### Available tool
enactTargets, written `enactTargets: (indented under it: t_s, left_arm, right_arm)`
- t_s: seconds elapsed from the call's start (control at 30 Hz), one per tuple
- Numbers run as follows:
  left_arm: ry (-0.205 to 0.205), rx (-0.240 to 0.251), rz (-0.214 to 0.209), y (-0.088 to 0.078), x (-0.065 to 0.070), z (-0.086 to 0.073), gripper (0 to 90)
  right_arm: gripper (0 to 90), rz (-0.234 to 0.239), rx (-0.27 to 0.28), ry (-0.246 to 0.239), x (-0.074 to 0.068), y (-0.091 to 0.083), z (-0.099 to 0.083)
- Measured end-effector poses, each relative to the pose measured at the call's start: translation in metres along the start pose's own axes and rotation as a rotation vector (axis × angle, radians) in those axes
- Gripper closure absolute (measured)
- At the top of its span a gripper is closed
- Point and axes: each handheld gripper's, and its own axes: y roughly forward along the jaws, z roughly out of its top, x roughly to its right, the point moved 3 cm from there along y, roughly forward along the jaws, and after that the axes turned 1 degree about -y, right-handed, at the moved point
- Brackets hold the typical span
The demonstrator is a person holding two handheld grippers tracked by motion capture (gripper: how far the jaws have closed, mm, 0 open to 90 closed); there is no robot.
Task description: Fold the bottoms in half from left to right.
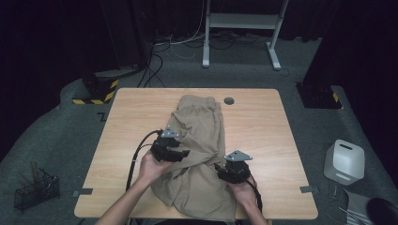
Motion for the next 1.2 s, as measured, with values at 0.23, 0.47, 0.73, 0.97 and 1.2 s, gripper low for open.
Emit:
enactTargets:
  t_s: [0.23,0.47,0.73,0.97,1.2]
  left_arm:
    - [-0.100,-0.037,0.039,0.010,-0.013,-0.045,44.2]
    - [-0.098,-0.048,0.094,0.027,-0.025,-0.048,48.9]
    - [-0.130,-0.056,0.151,0.043,-0.059,-0.024,59.1]
    - [-0.141,0.041,0.138,0.014,-0.052,-0.025,75.0]
    - [0.002,0.154,0.019,-0.019,0.001,-0.006,86.7]
  right_arm:
    - [46.3,0.046,-0.040,-0.039,-0.013,-0.003,-0.012]
    - [47.4,0.046,-0.070,-0.056,-0.014,0.015,-0.012]
    - [47.5,-0.002,-0.069,-0.010,0.005,0.045,0.013]
    - [48.0,-0.009,-0.056,-0.008,0.004,0.047,0.014]
    - [49.4,-0.007,-0.058,-0.004,0.002,0.046,0.013]
